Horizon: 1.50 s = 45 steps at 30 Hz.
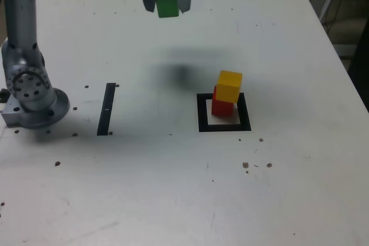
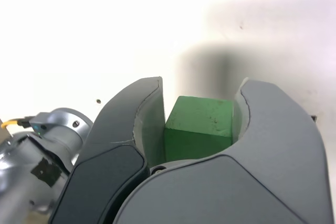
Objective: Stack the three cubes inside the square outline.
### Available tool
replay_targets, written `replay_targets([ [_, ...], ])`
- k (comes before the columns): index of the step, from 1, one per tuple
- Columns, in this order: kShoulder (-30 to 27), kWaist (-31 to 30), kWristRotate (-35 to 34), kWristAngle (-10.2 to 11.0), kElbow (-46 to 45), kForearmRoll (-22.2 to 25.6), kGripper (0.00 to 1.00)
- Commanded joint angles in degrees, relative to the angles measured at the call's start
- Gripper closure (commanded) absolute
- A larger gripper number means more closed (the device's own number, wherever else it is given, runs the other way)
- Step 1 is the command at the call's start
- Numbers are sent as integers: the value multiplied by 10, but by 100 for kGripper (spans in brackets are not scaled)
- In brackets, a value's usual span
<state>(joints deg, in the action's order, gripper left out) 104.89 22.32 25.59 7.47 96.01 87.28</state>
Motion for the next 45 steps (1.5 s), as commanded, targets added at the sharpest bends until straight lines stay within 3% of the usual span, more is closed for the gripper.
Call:
replay_targets([
  [1,0,-23,-15,-1,12,6,89],
  [24,79,-216,-123,-1,119,41,89],
  [45,143,-264,-146,3,157,29,88],
])
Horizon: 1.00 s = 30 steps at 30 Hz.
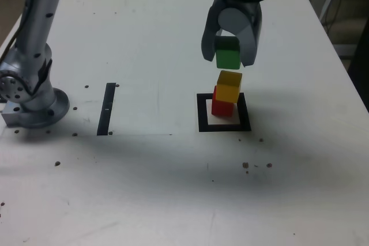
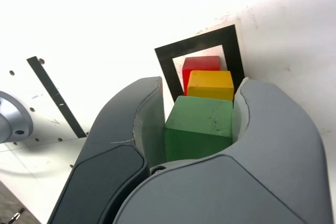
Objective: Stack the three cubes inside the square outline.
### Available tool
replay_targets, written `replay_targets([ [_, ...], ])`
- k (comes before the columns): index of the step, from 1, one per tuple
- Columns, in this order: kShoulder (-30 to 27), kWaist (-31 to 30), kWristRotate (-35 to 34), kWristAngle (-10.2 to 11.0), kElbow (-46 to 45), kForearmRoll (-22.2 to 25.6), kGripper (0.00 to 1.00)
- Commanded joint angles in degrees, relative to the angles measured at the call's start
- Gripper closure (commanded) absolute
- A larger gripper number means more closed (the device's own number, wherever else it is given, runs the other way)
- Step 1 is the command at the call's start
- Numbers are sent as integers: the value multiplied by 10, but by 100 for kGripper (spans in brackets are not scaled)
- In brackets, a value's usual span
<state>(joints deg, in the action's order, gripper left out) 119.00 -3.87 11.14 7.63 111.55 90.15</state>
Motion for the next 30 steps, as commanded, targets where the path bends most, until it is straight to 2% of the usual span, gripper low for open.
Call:
replay_targets([
  [1,2,-2,-2,1,1,-1,88],
  [13,22,-3,-2,-2,-11,-9,85],
  [25,20,-3,-2,-6,-15,-6,63],
  [30,21,-4,-2,-9,-18,-7,60],
])
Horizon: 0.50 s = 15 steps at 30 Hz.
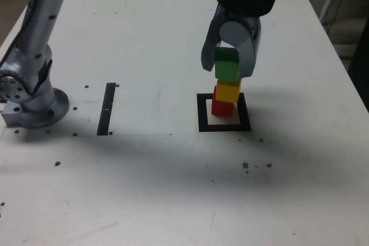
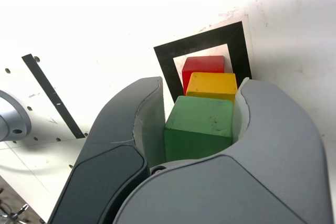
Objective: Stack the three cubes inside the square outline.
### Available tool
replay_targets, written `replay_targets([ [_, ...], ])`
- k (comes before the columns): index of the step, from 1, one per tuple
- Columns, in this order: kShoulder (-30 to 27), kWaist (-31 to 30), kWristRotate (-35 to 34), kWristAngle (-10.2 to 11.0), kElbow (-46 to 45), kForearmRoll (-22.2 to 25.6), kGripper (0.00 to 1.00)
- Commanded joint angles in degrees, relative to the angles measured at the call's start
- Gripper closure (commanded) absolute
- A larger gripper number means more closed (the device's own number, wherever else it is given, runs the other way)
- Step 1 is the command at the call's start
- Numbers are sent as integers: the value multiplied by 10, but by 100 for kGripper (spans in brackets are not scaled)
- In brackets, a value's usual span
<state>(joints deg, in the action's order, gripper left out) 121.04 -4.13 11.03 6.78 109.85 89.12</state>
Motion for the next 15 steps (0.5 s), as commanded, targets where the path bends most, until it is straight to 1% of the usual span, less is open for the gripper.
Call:
replay_targets([
  [1,1,-2,0,-1,-1,3,59],
  [10,2,-3,0,-1,-7,2,51],
  [15,3,-3,0,-1,-10,0,43],
])
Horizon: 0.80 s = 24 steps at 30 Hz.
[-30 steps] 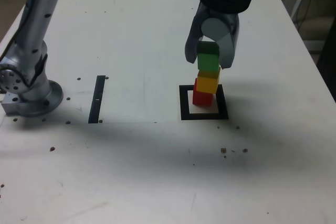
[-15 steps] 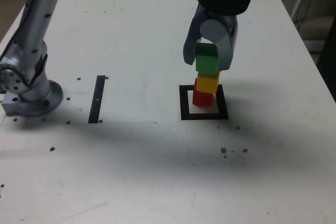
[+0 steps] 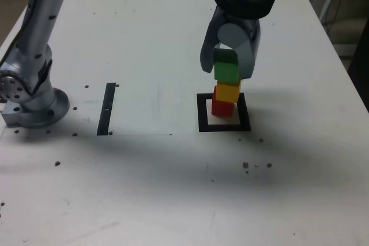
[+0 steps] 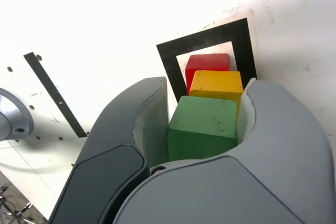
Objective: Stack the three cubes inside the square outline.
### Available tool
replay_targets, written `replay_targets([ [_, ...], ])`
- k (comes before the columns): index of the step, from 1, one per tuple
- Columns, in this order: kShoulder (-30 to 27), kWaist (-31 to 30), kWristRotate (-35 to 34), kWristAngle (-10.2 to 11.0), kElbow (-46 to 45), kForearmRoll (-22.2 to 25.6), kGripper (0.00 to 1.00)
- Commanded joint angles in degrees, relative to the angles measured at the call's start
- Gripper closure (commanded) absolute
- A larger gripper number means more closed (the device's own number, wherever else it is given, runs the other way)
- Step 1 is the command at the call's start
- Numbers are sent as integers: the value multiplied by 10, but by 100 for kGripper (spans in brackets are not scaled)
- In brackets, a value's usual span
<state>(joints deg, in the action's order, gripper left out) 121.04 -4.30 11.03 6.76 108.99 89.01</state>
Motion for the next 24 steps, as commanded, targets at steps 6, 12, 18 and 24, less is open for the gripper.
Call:
replay_targets([
  [6,3,-1,0,-6,-3,-2,29],
  [12,2,-1,1,-9,-6,-2,14],
  [18,-4,-1,0,-6,-2,-3,3],
  [24,-14,-1,-1,-3,8,-4,1],
])
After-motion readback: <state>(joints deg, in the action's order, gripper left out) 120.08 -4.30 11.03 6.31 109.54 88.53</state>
